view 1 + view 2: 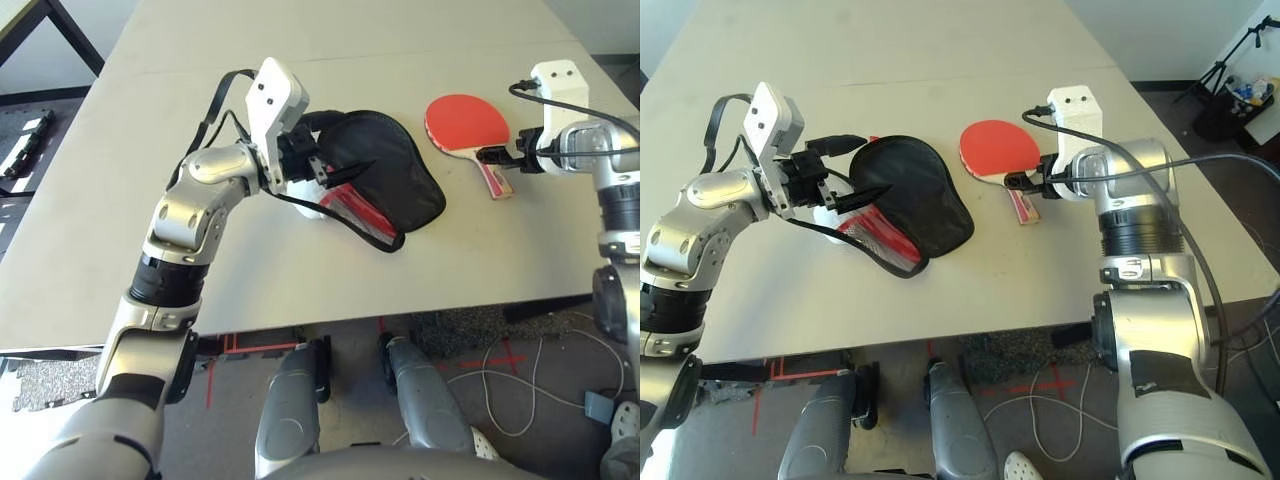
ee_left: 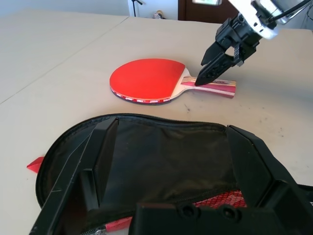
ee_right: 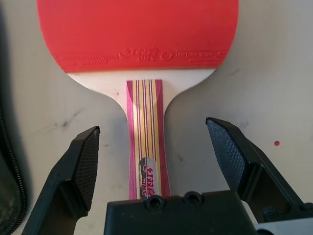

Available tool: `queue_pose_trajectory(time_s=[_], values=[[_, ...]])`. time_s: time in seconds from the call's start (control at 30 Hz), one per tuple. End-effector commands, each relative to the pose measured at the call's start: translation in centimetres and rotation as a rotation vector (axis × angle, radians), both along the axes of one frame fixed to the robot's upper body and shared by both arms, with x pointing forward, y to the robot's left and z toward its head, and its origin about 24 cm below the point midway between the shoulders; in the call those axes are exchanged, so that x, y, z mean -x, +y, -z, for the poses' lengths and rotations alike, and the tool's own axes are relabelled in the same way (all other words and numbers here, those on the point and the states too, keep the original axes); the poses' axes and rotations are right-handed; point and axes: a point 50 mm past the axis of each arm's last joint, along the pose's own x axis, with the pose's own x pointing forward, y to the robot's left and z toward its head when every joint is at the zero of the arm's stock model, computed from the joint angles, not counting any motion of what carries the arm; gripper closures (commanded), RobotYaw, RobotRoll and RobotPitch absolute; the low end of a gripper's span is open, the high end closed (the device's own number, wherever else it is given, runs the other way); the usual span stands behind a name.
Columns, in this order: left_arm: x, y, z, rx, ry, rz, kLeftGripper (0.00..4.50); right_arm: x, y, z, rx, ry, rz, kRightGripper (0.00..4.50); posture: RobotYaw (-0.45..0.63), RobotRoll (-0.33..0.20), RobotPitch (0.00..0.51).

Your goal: Store the ping-pong paddle in its case and zip it.

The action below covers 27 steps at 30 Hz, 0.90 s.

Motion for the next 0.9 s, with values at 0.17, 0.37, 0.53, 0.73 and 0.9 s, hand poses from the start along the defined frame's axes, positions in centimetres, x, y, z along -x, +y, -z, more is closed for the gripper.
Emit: queue_pose_trajectory(time_s=[0.17, 0.37, 0.53, 0.73, 0.9], values=[[0.4, -0.6, 0.3, -0.023, -0.002, 0.018, 0.00, -1.1, 0.5, 0.9, 0.023, 0.023, -0.002, 0.03, -0.06, 0.000, 0.220], [0.4, -0.9, 0.2, -0.022, -0.002, 0.022, 0.00, -1.5, 1.5, 1.7, 0.005, 0.051, -0.026, 0.18, -0.06, 0.000, 0.221], [0.4, -0.9, 0.1, -0.022, -0.004, 0.020, 0.00, -1.4, 1.1, 2.5, 0.001, 0.090, -0.013, 1.51, -0.06, 0.000, 0.227], [0.5, -0.9, 0.2, -0.025, -0.003, 0.021, 0.00, -1.0, 0.5, 2.9, -0.024, 0.108, 0.019, 3.31, -0.06, 0.000, 0.230], [0.5, -0.9, 0.2, -0.028, -0.004, 0.023, 0.00, -0.5, 0.1, 3.0, -0.032, 0.081, 0.037, 3.32, -0.06, 0.000, 0.231]])
